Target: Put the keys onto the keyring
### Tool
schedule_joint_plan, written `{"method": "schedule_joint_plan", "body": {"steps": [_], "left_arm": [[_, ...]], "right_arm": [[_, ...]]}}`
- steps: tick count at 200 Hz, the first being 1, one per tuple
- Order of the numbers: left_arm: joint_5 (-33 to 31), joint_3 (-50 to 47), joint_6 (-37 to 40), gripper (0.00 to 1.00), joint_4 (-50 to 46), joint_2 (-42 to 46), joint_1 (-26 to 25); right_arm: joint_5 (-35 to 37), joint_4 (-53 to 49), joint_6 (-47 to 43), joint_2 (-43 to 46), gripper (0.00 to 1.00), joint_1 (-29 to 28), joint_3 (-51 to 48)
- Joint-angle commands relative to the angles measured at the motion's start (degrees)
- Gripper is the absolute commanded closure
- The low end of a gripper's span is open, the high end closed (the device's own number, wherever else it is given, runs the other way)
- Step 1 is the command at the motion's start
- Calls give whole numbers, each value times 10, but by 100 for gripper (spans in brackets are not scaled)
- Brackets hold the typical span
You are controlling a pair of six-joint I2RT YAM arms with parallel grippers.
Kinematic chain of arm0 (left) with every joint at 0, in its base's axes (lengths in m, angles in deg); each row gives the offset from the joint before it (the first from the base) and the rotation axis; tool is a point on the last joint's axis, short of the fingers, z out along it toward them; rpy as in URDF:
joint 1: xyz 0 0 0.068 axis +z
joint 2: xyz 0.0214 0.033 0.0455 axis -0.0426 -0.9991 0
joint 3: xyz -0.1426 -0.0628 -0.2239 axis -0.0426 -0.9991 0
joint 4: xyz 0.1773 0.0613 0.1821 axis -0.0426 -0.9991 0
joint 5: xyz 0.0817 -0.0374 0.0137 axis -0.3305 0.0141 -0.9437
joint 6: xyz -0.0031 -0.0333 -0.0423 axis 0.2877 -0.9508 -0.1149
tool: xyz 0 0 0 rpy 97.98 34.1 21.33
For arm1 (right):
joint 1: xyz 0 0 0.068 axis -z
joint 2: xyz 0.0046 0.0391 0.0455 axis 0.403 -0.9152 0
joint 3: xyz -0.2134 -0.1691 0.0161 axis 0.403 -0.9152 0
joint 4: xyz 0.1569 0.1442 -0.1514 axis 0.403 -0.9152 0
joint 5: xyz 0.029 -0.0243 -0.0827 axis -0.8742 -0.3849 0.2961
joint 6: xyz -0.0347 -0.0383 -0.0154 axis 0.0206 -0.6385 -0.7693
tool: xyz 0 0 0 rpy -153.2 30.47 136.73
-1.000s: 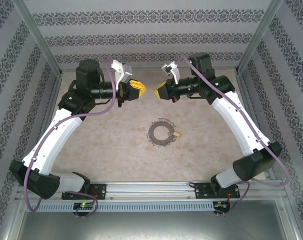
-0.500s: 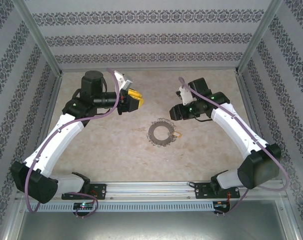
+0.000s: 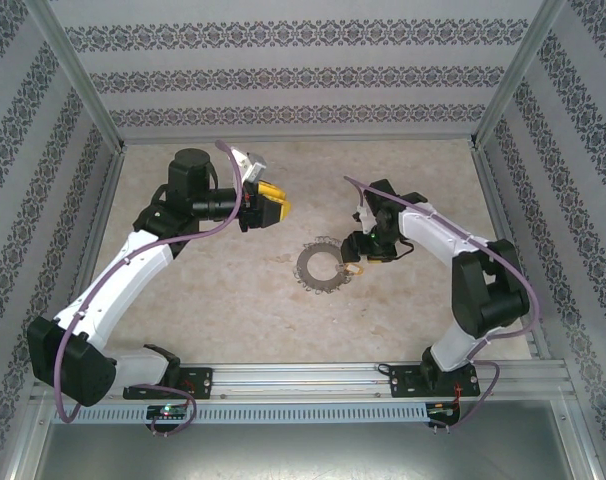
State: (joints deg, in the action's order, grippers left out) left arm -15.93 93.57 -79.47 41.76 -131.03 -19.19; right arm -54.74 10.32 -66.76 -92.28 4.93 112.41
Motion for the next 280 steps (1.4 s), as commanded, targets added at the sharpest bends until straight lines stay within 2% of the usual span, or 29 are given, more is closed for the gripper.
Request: {"method": "schedule_joint_plan", "body": {"steps": [1, 83, 120, 179, 235, 280], "left_arm": [[18, -4, -24, 57, 56, 4, 6], [-3, -29, -55, 51, 89, -25, 6], [-39, -30, -56, 51, 77, -35, 5], [-46, -41, -66, 50, 97, -45, 5], [-43, -25, -66, 50, 96, -64, 10], [-48, -26, -75, 50, 100, -61, 14]], "right_arm": [[9, 15, 9, -15, 31, 6, 0], [13, 53, 33, -26, 28, 9, -29], [-7, 57, 31, -46, 27, 9, -27], [-1, 33, 9, -71, 27, 16, 0], [-31, 35, 0, -103, 28, 11, 27], [-33, 26, -2, -96, 30, 1, 13]]}}
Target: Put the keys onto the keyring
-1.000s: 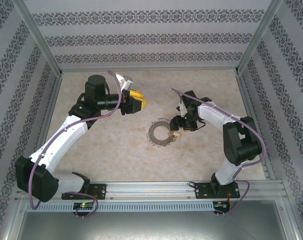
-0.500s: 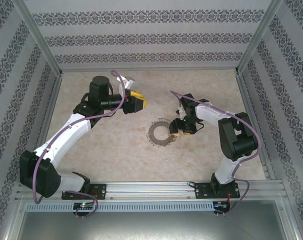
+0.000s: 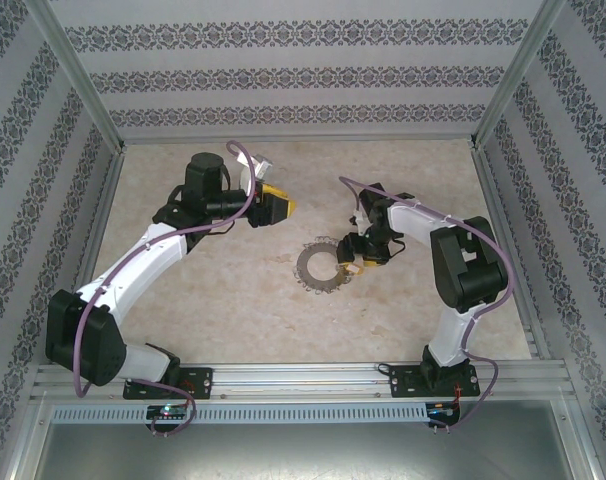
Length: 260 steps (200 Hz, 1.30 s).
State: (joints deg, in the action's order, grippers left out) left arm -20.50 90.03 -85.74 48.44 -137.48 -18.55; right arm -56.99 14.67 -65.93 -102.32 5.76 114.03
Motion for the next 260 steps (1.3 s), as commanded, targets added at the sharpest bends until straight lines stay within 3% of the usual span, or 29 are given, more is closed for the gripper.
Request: {"method": "schedule_joint_plan", "body": {"steps": [1, 61, 106, 139, 260], "left_arm": [[-2, 9, -13, 50, 33, 3, 8], [-4, -3, -26, 50, 43, 11, 12], [-9, -6, -28, 50, 36, 20, 14], [-12, -6, -23, 49, 25, 30, 15], [-13, -3, -20, 49, 16, 38, 19]], "right_arm": [[-10, -17, -10, 5, 30, -7, -4], [-11, -42, -33, 20, 42, -16, -12], [-8, -40, -38, 17, 64, -24, -12], [-6, -38, -42, 4, 72, -31, -2], [15, -45, -50, -12, 75, -47, 8]]}}
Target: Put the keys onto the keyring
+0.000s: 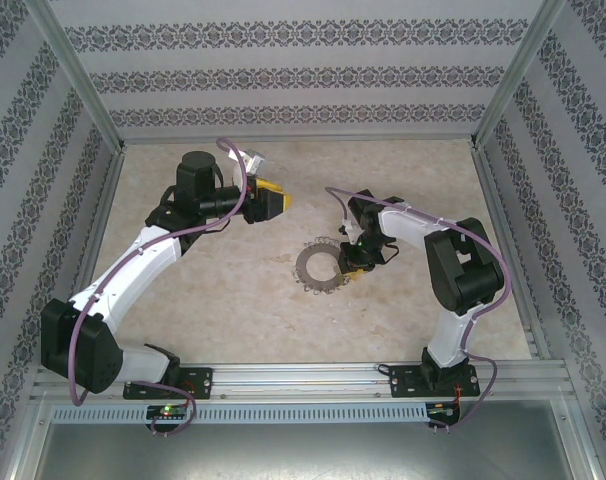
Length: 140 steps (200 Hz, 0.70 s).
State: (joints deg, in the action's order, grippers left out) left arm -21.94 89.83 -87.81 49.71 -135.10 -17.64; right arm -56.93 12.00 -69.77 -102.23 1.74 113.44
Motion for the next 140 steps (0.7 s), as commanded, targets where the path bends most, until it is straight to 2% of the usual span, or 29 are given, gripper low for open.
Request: {"method": "schedule_joint_plan", "body": {"steps": [1, 81, 109, 140], "left_arm": [[2, -1, 1, 49, 3, 15, 10], [2, 1, 8, 49, -1, 13, 17], [6, 7, 14, 60, -8, 11, 23], [8, 11, 19, 61, -11, 10, 29]], "right_arm": [[14, -18, -12, -13, 76, -7, 14], [6, -27, -39, 22, 98, 2, 29], [-72, 5, -77, 72, 100, 14, 46], [-153, -6, -112, 110, 100, 16, 95]]}}
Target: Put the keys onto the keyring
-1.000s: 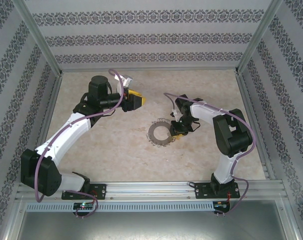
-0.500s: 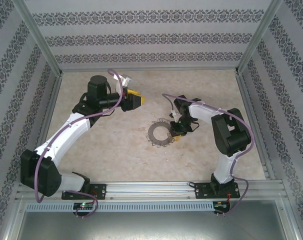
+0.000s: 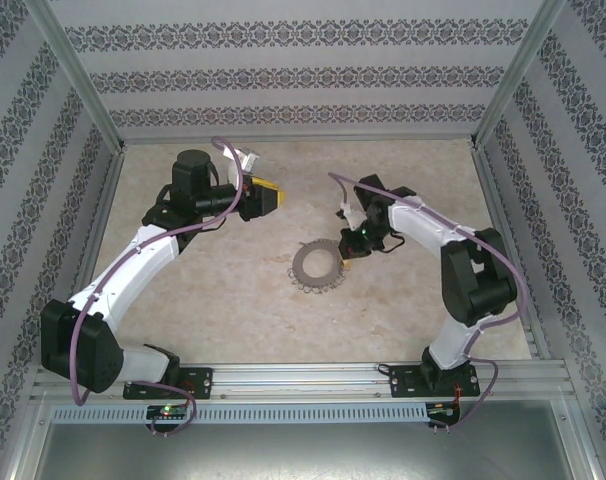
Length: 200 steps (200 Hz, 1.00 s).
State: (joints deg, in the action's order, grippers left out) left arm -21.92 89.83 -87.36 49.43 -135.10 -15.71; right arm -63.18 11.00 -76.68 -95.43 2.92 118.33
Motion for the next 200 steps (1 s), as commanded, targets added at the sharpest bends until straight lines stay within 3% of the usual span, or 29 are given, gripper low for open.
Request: {"method": "schedule_joint_plan", "body": {"steps": [1, 104, 153, 200], "left_arm": [[7, 11, 14, 61, -7, 10, 10], [23, -29, -1, 64, 58, 41, 38], [36, -33, -11, 68, 80, 58, 39], [73, -15, -15, 74, 82, 66, 35]], "right_arm": [[-93, 4, -43, 42, 100, 4, 48], [-351, 102, 16, 102, 100, -5, 162], [-423, 139, 54, 101, 100, -9, 231], [-447, 132, 74, 83, 100, -19, 297]]}}
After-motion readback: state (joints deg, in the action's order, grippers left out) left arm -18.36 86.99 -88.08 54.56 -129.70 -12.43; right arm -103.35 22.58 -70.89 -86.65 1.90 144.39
